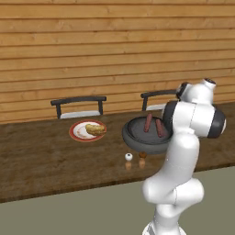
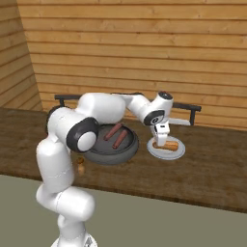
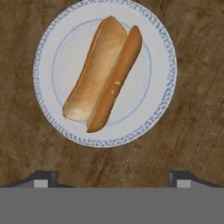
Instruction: Place one bun and one sausage from the bowl on each plate.
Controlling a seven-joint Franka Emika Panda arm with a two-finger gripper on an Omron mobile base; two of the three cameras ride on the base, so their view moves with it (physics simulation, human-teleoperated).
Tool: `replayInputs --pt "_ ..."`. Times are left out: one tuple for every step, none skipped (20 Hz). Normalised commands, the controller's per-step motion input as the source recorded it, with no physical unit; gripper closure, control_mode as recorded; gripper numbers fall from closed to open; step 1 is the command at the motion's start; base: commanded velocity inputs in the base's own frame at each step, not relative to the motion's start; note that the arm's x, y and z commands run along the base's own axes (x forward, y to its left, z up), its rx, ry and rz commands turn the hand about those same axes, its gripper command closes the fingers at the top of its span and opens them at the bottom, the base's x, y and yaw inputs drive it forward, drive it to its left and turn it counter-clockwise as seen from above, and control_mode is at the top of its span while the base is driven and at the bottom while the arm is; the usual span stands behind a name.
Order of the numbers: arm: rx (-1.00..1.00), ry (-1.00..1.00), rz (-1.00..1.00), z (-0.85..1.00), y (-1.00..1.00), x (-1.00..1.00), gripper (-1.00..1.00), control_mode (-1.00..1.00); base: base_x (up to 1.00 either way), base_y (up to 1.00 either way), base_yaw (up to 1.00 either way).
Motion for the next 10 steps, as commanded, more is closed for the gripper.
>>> replayInputs --pt "-0.01 0.00 0.33 0.04 0.78 -0.31 -1.00 -1.00 0.00 0.00 0.00" --pt "-0.01 0.00 0.34 0.00 0.81 -0.28 -1.00 -1.00 0.00 0.00 0.00" --pt "0.00 0.00 0.35 0.00 0.83 -0.22 -1.00 -1.00 0.00 0.00 0.00" --pt "0.00 0.00 0.35 0.00 0.76 -0.19 -1.00 -1.00 0.00 0.00 0.00" --pt "0.00 0.00 0.35 0.00 0.78 -0.20 -1.00 -1.00 0.00 0.00 0.00" --pt "0.00 0.00 0.35 0.00 0.83 -0.14 -1.00 -1.00 0.00 0.00 0.00" --pt "0.00 0.00 0.35 0.00 0.66 -0.11 -1.00 -1.00 0.00 0.00 0.00" --pt "0.00 0.00 0.36 0.00 0.73 -0.08 -1.00 -1.00 0.00 0.00 0.00" --pt "0.00 0.00 0.37 0.00 0.73 -0.01 -1.00 -1.00 0.00 0.00 0.00" --pt "0.00 0.00 0.37 0.00 0.66 0.00 -1.00 -1.00 0.00 0.00 0.00"
